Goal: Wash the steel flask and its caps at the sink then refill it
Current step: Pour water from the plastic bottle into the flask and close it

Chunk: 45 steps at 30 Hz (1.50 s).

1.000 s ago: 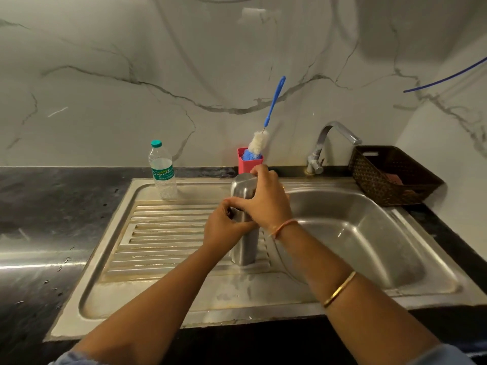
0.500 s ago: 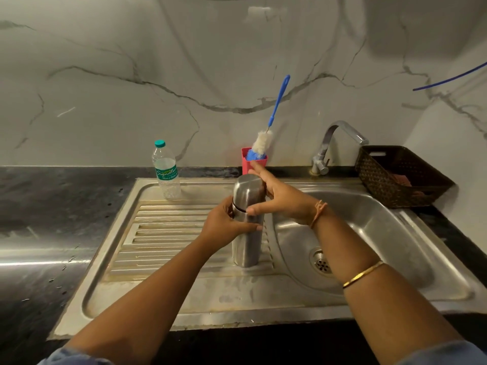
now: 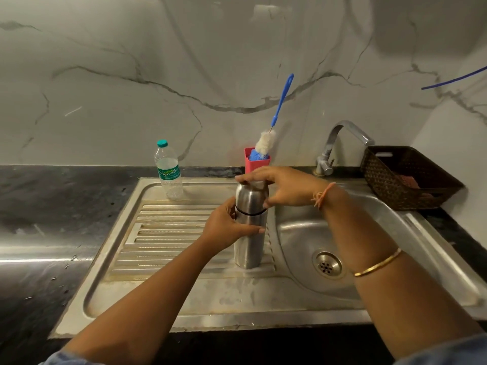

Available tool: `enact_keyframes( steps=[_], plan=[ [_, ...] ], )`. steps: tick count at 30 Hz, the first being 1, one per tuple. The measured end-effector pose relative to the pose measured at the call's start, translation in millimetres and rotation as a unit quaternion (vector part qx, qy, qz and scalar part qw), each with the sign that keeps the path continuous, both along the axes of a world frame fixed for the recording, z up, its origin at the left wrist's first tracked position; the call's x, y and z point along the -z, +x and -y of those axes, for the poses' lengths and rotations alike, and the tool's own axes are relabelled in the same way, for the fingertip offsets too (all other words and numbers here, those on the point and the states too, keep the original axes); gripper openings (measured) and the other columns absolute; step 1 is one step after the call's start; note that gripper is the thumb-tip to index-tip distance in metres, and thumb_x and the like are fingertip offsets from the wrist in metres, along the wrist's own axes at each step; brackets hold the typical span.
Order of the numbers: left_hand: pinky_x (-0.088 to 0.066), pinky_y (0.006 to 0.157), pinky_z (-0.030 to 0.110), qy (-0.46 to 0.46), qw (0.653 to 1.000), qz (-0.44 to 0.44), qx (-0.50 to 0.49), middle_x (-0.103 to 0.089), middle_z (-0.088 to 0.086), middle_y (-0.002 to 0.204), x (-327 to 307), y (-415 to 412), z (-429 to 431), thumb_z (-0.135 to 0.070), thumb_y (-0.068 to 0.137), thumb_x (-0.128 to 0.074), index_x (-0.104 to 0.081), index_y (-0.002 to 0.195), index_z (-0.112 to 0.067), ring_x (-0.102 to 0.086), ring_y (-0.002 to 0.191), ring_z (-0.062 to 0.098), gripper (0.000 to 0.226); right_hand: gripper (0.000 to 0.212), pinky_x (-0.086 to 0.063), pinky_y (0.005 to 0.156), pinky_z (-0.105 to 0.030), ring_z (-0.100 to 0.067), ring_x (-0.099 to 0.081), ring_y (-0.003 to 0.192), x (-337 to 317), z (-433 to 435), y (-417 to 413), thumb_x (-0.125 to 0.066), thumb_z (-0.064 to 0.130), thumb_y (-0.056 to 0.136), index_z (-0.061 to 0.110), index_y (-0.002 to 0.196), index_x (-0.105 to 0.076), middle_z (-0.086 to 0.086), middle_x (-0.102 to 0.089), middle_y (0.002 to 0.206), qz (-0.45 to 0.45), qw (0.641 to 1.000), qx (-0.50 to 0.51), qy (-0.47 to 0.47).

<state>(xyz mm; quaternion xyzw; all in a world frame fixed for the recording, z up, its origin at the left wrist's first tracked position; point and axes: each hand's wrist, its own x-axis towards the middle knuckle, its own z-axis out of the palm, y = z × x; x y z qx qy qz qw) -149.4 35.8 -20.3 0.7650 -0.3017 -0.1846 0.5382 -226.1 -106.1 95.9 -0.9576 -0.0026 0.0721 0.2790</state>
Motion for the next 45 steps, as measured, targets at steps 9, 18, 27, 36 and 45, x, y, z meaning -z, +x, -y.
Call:
enact_keyframes(
  steps=[9, 18, 27, 36, 45],
  plan=[
    [-0.048, 0.072, 0.014, -0.009, 1.0, 0.007, -0.008, -0.065, -0.013, 0.103, 1.1, 0.1, 0.1, -0.027, 0.059, -0.089, -0.055, 0.119, -0.027, -0.061, 0.094, 0.007, 0.069, 0.073, -0.044, 0.098, -0.031, -0.02, -0.046, 0.122, -15.7, -15.7, 20.7, -0.076, 0.02, 0.076, 0.025, 0.14, -0.04, 0.002, -0.048, 0.135, -0.038, 0.991, -0.042, -0.123],
    [-0.046, 0.096, 0.032, 0.012, 0.999, 0.03, -0.034, -0.058, -0.014, 0.112, 7.6, 1.3, 3.3, -0.044, 0.055, -0.087, -0.049, 0.109, -0.037, -0.054, 0.105, 0.009, 0.066, 0.075, -0.035, 0.104, -0.051, -0.023, -0.051, 0.115, 12.9, -16.9, 20.7, -0.064, 0.067, 0.07, 0.024, 0.127, -0.042, -0.001, -0.055, 0.123, 0.046, 0.974, 0.159, -0.155],
    [0.014, 0.111, 0.059, 0.108, 0.978, 0.159, -0.079, -0.051, -0.01, 0.139, 7.9, -1.3, 0.8, -0.059, 0.065, -0.075, -0.05, 0.132, -0.03, -0.034, 0.137, 0.013, 0.077, 0.078, -0.044, 0.101, -0.034, -0.021, -0.047, 0.124, 25.2, -2.7, -1.3, -0.08, 0.01, 0.07, 0.018, 0.138, -0.045, -0.003, -0.051, 0.133, 0.054, 0.97, 0.126, 0.2],
    [0.014, 0.113, 0.053, 0.081, 0.984, 0.128, -0.089, -0.058, -0.011, 0.124, 2.3, -5.3, -0.3, -0.05, 0.068, -0.077, -0.053, 0.121, -0.032, -0.044, 0.129, 0.014, 0.062, 0.077, -0.044, 0.1, -0.034, -0.02, -0.047, 0.123, 43.0, -8.6, -4.8, -0.08, 0.017, 0.07, 0.017, 0.138, -0.043, -0.003, -0.052, 0.133, 0.122, 0.953, 0.172, 0.22],
    [-0.032, 0.107, 0.055, 0.034, 0.986, 0.113, -0.116, -0.06, -0.02, 0.092, 8.0, -9.4, 4.2, -0.056, 0.058, -0.081, -0.051, 0.112, -0.036, -0.055, 0.093, 0.007, 0.065, 0.074, -0.042, 0.098, -0.028, -0.019, -0.044, 0.127, 52.8, -13.7, -4.9, -0.073, 0.016, 0.078, 0.021, 0.141, -0.035, -0.003, -0.045, 0.14, 0.132, 0.929, 0.174, 0.298]
  ],
)
